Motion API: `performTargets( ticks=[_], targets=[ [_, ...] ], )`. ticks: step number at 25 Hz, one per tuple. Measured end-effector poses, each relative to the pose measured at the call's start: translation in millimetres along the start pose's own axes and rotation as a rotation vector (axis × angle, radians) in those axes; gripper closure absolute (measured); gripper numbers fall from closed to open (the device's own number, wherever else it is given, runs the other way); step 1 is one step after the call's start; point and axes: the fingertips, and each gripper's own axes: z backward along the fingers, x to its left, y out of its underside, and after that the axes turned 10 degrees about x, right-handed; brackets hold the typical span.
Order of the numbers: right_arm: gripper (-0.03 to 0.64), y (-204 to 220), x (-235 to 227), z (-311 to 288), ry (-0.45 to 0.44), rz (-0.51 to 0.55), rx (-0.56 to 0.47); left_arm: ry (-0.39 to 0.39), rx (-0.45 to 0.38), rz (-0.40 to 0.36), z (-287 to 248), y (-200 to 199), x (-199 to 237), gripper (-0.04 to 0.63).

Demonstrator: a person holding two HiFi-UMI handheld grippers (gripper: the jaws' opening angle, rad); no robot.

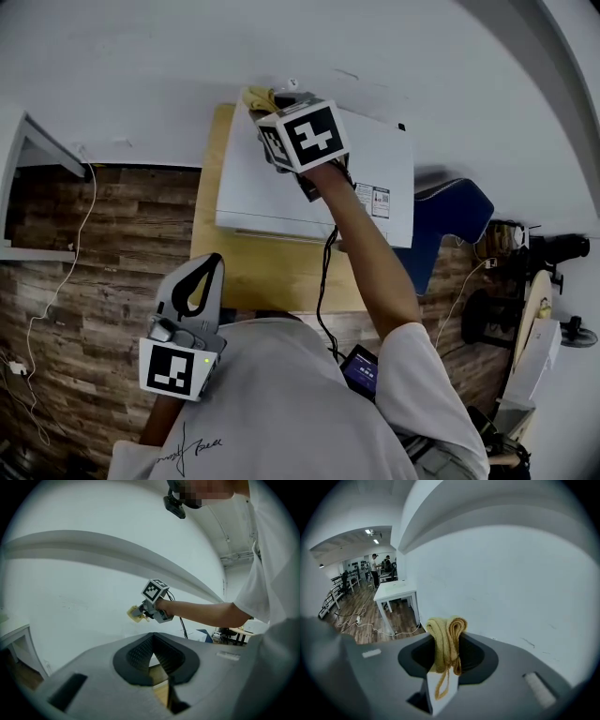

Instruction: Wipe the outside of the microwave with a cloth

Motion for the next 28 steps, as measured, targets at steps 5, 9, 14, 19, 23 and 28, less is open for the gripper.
performTargets(
  ticks=[5, 9, 14, 19, 23, 28],
  targets=[
    [0.495, 33, -52, 35, 0.051, -0.083, 0.001, 0.046, 0.023, -0.055, -16, 2, -14, 0.606],
    [0.495, 68, -99, 68, 0.123, -0.145, 0.013, 0.092, 0.051, -0.105, -29, 2, -30, 0.606],
    [0.495, 120, -157, 109, 0.219, -0.226, 0.041, 0.157, 0.058, -0.139, -47, 1, -56, 0.606],
    [0.495, 172, -203, 137, 0.324, -0.264, 0.100, 0.187, 0.053, -0.130, -62, -5, -75, 0.606],
    [0.495, 204, -225, 144, 0.383, -0.253, 0.163, 0.186, 0.062, -0.145, -67, -4, -82, 0.606],
    [0.495, 231, -242, 143, 0.454, -0.199, 0.254, 0.163, 0.065, -0.123, -68, -4, -84, 0.606]
  ],
)
